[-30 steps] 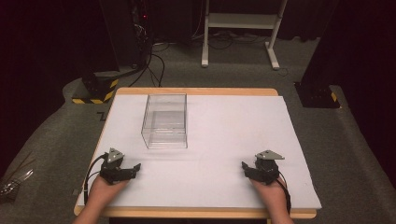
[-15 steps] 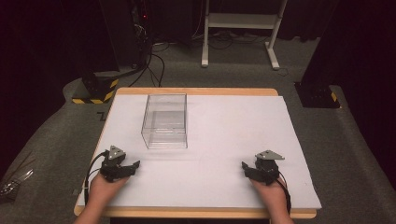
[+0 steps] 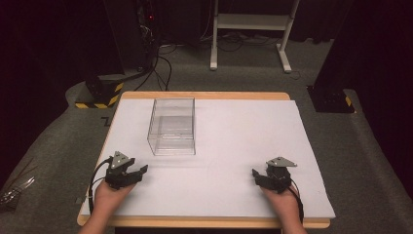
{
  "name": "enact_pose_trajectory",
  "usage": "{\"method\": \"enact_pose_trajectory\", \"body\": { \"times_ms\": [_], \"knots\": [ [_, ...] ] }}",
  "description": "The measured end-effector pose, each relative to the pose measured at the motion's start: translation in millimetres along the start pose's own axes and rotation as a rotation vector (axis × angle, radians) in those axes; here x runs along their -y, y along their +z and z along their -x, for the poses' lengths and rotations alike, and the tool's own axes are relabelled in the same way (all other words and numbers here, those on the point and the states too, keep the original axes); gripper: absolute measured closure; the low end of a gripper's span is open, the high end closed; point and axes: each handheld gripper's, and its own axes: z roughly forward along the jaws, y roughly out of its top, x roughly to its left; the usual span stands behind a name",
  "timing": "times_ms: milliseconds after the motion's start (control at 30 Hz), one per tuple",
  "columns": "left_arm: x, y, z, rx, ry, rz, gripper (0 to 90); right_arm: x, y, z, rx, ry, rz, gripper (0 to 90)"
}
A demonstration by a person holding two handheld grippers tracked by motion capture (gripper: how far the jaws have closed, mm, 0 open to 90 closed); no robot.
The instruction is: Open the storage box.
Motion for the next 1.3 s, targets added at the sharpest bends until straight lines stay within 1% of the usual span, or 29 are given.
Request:
{"method": "enact_pose_trajectory", "body": {
  "times_ms": [33,67,133,167,200,267,300,333,367,400,467,533,567,633,667,733,767,800,833,867,967,1000,1033,1067,1100,1167,1233,1300],
  "knots": [
    [0.0,0.0,0.0,0.0,0.0,0.0,39.2,0.0,0.0,0.0,0.0,0.0,0.0,31.2],
    [-1.1,-1.7,1.6,0.011,-0.001,0.013,39.8,0.0,0.0,0.0,0.0,0.0,0.0,31.2],
    [-1.5,-2.2,2.8,0.016,-0.001,0.022,41.3,0.0,0.0,0.0,0.0,0.0,0.0,31.1],
    [-2.2,-2.8,5.1,0.02,0.015,0.034,41.9,0.0,0.0,0.0,0.0,-0.001,0.0,31.1],
    [-2.2,-2.8,5.1,0.02,0.015,0.034,42.5,0.0,0.0,0.0,0.0,-0.001,0.0,31.1],
    [-2.4,-3.0,7.4,0.025,0.042,0.051,42.9,0.0,0.0,0.0,0.0,0.0,-0.001,31.2],
    [-2.6,-3.0,8.4,0.027,0.043,0.053,42.9,0.0,0.0,0.0,0.0,-0.001,-0.001,31.1],
    [-3.5,-3.2,9.3,0.043,0.034,0.057,43.9,0.0,0.0,0.0,0.0,0.0,-0.001,31.1],
    [-3.5,-3.2,9.3,0.043,0.034,0.057,44.6,0.0,0.0,0.0,0.0,0.0,-0.001,31.1],
    [-3.8,-3.3,10.1,0.058,0.026,0.068,44.6,0.0,0.0,0.0,0.0,0.0,-0.001,31.1],
    [-5.5,-4.1,11.5,0.072,0.027,0.076,46.8,0.0,0.0,0.0,-0.001,0.0,-0.001,31.0],
    [-7.2,-5.3,12.7,0.096,0.01,0.093,49.3,-0.1,0.0,0.1,-0.002,0.0,-0.001,30.8],
    [-7.2,-5.3,12.7,0.096,0.01,0.093,49.8,-0.1,0.0,0.1,-0.002,0.0,-0.001,30.8],
    [-8.8,-5.9,13.4,0.112,-0.001,0.1,50.1,-0.1,0.0,0.1,-0.002,-0.001,-0.001,30.8],
    [-10.0,-6.4,14.5,0.121,-0.002,0.112,50.1,-0.1,0.0,0.1,-0.002,-0.001,-0.001,30.8],
    [-10.9,-6.6,14.8,0.122,0.004,0.115,50.2,-0.1,0.0,0.1,-0.002,-0.001,-0.001,30.8],
    [-12.0,-6.8,15.6,0.123,0.015,0.114,50.2,-0.1,0.0,0.1,-0.002,0.0,-0.001,30.8],
    [-13.5,-7.3,16.8,0.122,0.024,0.115,50.0,-0.1,0.1,0.0,-0.002,-0.001,-0.001,30.8],
    [-13.5,-7.3,16.8,0.122,0.024,0.115,49.8,-0.1,0.0,0.0,-0.002,-0.001,-0.001,30.8],
    [-15.4,-7.4,17.5,0.132,0.012,0.111,49.3,-0.1,0.0,0.0,-0.001,-0.001,-0.002,30.7],
    [-17.4,-8.0,17.6,0.137,0.002,0.112,48.0,-0.1,0.0,0.0,-0.002,-0.001,-0.002,30.8],
    [-19.4,-7.8,18.5,0.152,-0.005,0.118,46.0,-0.1,0.1,0.0,-0.002,-0.001,-0.001,30.7],
    [-19.4,-7.8,18.5,0.152,-0.005,0.118,44.1,-0.1,0.1,0.0,-0.002,-0.001,-0.001,30.7],
    [-21.6,-7.1,21.7,0.148,0.001,0.116,41.2,0.0,0.0,0.0,-0.002,-0.001,-0.001,30.8],
    [-21.6,-7.1,21.7,0.148,0.001,0.116,39.7,0.0,0.0,0.0,-0.002,-0.001,-0.001,30.7],
    [-25.5,-6.6,28.0,0.145,0.023,0.129,37.7,0.0,0.0,0.0,-0.002,-0.001,-0.001,30.7],
    [-27.2,-6.2,30.2,0.153,0.024,0.13,35.0,0.0,0.0,0.0,-0.002,-0.001,-0.001,30.8],
    [-30.4,-5.5,33.3,0.155,0.03,0.132,34.7,0.0,0.0,-0.1,-0.001,-0.001,-0.001,30.7]
  ]
}}
